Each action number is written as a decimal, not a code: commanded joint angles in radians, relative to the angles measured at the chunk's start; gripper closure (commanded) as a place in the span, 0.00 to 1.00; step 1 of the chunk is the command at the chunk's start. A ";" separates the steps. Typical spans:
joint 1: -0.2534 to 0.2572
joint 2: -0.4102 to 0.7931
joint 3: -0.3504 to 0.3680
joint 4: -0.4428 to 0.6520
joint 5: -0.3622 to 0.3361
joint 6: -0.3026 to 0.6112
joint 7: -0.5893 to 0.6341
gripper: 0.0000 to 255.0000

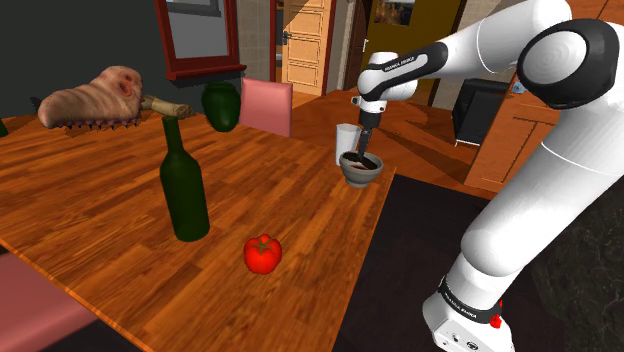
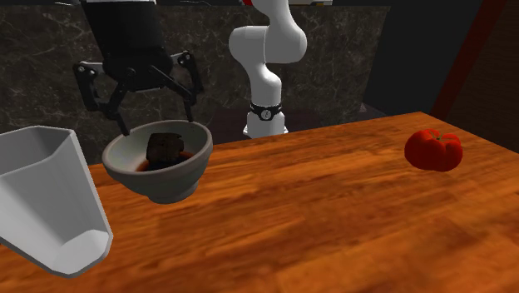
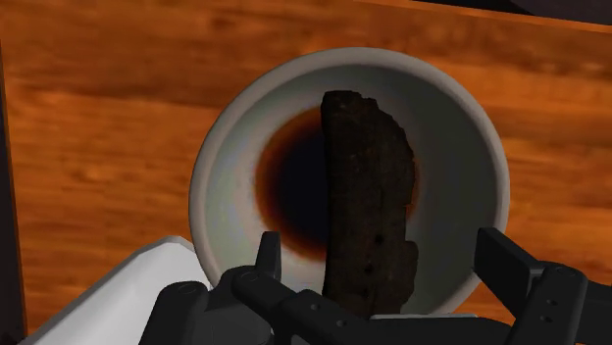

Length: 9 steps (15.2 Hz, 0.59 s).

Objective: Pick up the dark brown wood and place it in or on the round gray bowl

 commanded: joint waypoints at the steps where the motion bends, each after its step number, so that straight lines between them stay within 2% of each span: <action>1: -0.002 -0.019 -0.001 0.040 -0.004 -0.059 0.000 0.00; 2: -0.002 -0.025 -0.001 0.060 -0.005 -0.086 0.001 0.00; 9: -0.002 -0.025 -0.001 0.060 -0.005 -0.086 0.001 0.00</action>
